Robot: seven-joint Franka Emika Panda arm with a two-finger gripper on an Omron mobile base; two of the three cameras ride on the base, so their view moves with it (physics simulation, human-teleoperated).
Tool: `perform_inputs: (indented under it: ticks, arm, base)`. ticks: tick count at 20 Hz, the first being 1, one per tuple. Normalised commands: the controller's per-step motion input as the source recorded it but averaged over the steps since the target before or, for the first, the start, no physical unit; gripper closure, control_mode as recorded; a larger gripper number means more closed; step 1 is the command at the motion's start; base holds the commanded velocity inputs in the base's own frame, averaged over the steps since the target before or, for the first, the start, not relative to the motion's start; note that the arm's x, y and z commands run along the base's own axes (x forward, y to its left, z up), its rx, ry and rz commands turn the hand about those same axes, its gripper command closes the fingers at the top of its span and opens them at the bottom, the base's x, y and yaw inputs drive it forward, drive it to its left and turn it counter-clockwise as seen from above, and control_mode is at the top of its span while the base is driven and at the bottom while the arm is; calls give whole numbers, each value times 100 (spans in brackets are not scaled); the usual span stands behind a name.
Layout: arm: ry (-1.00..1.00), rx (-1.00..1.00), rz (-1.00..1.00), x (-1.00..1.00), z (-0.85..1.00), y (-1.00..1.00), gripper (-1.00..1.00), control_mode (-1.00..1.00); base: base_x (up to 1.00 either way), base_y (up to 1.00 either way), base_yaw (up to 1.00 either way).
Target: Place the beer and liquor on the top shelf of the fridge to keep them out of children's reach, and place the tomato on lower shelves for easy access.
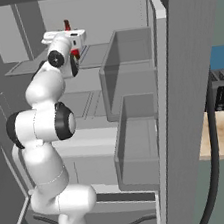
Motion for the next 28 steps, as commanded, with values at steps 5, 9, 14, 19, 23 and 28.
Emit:
perform_inputs:
  ticks: [5, 9, 14, 19, 23, 28]
  arm:
    - [-2, -1, 0, -3, 2, -2, -100, -100]
    - [0, -3, 0, -34, 14, -9, -100, -100]
    - [9, -5, 0, -58, 19, -15, -100, -100]
    - [29, -11, 0, -53, 44, -4, -100, -100]
    - [37, -14, 0, -55, 30, 0, -100, -100]
    - [31, -13, 0, -66, -9, -8, -100, -100]
  base:
    - [0, 0, 0]
    - [0, 0, 0]
    - [0, 0, 0]
    - [0, 0, 0]
    - [0, 0, 0]
    - [0, 0, 0]
